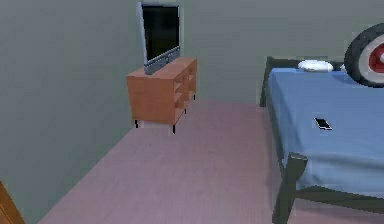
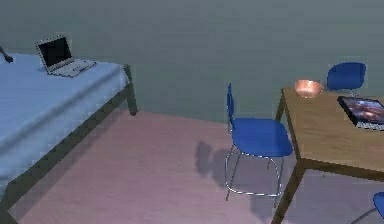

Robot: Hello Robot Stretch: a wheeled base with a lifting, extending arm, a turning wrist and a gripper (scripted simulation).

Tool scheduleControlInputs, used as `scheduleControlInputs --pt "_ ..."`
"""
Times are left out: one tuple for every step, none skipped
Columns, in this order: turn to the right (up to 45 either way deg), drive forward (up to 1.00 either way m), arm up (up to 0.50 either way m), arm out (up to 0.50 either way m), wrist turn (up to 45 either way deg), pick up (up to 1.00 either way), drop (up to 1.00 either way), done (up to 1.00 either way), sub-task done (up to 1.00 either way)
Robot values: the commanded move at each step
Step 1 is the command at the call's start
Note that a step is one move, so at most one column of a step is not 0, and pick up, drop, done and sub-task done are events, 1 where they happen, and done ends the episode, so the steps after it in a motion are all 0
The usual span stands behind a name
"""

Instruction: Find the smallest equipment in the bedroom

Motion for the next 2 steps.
scheduleControlInputs --pt "0.0 0.5 0.0 0.0 0.0 0.0 0.0 0.0 0.0" --pt "-27.0 0.0 0.0 0.0 0.0 0.0 0.0 0.0 0.0"
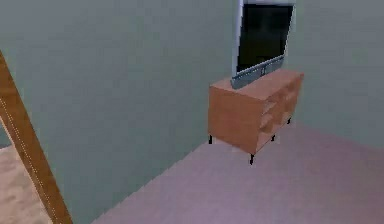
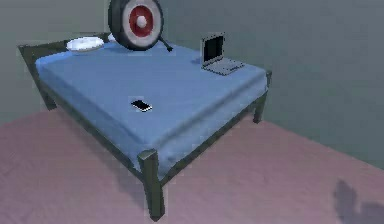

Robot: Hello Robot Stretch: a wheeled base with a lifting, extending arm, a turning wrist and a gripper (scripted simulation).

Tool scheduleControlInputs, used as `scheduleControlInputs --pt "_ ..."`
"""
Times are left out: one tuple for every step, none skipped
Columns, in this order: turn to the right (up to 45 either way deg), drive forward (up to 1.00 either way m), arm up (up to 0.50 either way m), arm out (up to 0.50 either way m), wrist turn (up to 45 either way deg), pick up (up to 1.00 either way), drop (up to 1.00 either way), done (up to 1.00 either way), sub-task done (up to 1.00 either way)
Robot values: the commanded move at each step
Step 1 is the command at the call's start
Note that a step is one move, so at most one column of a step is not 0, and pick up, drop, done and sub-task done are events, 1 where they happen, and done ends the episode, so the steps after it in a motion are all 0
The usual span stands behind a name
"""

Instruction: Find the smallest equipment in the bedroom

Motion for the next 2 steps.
scheduleControlInputs --pt "0.0 1.0 0.0 0.0 0.0 0.0 0.0 0.0 0.0" --pt "-18.0 0.0 0.0 0.0 0.0 0.0 0.0 0.0 0.0"
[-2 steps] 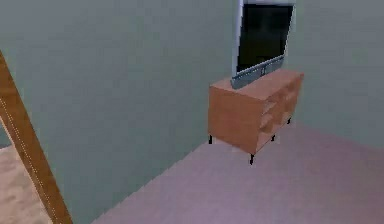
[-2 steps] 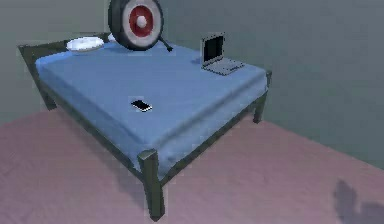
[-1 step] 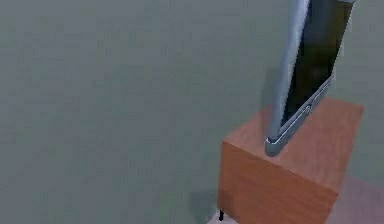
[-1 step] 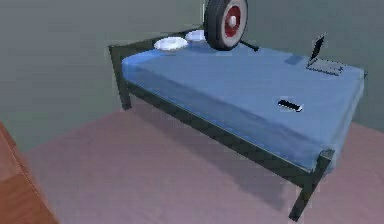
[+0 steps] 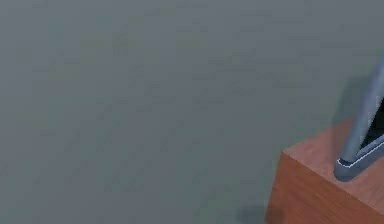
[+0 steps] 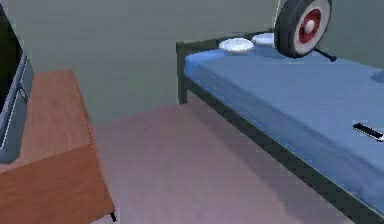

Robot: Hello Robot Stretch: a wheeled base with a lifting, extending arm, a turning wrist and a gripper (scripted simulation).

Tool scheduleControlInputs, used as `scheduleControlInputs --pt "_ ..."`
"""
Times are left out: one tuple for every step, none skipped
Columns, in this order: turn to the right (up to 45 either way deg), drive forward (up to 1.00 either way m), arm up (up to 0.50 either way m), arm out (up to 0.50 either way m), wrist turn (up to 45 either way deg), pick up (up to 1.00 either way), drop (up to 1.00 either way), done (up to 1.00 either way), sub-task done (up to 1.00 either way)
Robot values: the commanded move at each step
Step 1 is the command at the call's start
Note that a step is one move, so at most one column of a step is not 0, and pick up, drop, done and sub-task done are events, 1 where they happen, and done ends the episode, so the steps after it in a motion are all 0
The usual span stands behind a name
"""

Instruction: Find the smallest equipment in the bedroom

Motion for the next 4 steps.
scheduleControlInputs --pt "0.0 0.1 0.0 0.0 0.0 0.0 0.0 0.0 0.0" --pt "-45.0 0.0 0.0 0.0 0.0 0.0 0.0 0.0 0.0" --pt "-45.0 0.0 0.0 0.0 0.0 0.0 0.0 0.0 0.0" --pt "-33.0 0.0 0.0 0.0 0.0 0.0 0.0 0.0 0.0"
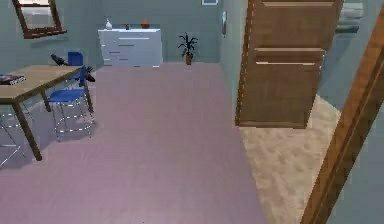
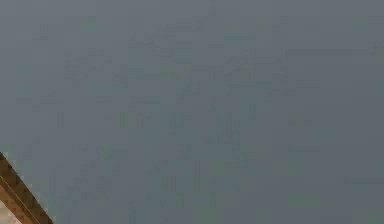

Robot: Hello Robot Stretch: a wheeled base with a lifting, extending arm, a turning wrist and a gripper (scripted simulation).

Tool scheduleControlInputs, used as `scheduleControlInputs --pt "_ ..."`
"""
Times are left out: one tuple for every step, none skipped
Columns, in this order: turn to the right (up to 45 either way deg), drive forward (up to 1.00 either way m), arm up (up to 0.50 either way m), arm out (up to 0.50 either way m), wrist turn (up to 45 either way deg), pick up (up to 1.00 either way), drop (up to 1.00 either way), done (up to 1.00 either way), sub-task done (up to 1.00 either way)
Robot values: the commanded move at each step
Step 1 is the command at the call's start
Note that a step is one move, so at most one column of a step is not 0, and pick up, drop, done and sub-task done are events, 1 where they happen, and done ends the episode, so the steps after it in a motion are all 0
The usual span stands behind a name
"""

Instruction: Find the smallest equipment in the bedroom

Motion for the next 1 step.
scheduleControlInputs --pt "0.0 1.0 0.0 0.0 0.0 0.0 0.0 0.0 0.0"
